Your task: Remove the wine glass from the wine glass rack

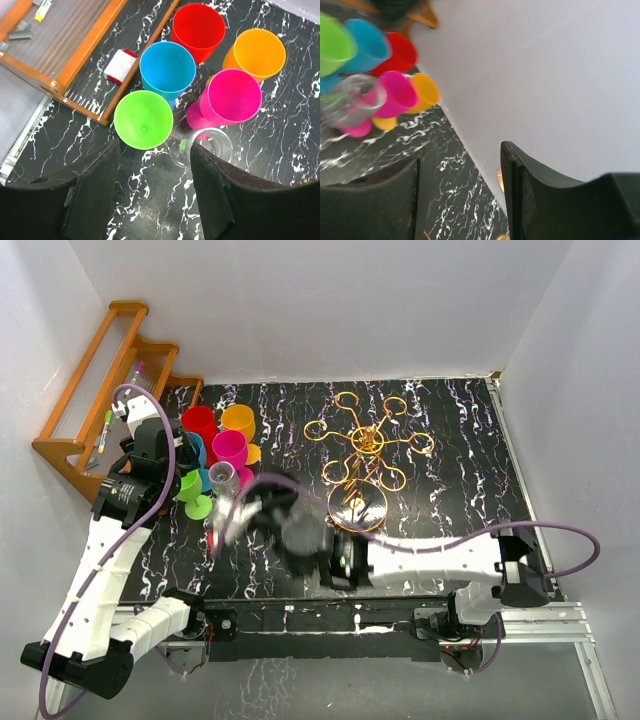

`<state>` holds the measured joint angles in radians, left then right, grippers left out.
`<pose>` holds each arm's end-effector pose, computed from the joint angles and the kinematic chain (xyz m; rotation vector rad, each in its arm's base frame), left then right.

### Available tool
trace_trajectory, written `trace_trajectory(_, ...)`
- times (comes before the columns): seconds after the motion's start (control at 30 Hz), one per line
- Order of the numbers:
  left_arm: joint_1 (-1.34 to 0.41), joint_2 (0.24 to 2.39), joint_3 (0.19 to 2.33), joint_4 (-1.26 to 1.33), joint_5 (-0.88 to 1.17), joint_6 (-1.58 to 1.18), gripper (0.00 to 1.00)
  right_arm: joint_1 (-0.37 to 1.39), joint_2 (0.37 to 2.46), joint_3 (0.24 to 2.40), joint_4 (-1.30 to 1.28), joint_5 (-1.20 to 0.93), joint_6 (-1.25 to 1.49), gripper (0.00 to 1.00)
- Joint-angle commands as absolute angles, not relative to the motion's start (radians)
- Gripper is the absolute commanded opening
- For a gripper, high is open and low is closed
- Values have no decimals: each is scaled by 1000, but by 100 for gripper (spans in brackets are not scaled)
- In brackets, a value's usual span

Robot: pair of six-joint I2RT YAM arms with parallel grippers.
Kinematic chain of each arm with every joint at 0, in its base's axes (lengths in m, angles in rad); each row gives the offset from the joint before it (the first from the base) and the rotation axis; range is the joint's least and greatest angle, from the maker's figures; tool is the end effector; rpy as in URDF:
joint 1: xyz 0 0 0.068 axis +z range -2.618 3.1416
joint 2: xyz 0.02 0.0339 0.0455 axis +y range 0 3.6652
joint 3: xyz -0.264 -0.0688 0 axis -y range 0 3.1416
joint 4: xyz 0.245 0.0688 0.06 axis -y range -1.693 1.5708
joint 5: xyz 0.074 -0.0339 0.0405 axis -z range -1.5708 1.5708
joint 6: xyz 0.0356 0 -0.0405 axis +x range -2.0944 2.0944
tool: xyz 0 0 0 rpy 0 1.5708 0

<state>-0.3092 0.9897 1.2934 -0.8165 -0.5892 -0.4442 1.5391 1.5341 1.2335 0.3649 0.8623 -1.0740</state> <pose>0.1786 -0.0363 0.4139 -0.4797 1.9348 0.1317 0.0384 0.3580 0.3683 -1.1540 1.0128 -0.2783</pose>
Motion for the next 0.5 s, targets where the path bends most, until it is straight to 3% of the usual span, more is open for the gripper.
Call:
trace_trajectory(0.0,-304,968,1272,-747,-678,-447,57,1275,1590,1513,189,781,-851,55)
trace_trajectory(0.27,-302,984,1223,-588,-668,-384,58,490,1681,2017,-385,397,-37,55)
trace_trajectory(0.33,-301,999,1218,-563,-660,-368,58,328,1660,1976,-439,307,73,54)
trace_trajectory(0.47,-300,1023,1196,-520,-656,-342,58,119,1524,1683,-425,207,197,54)
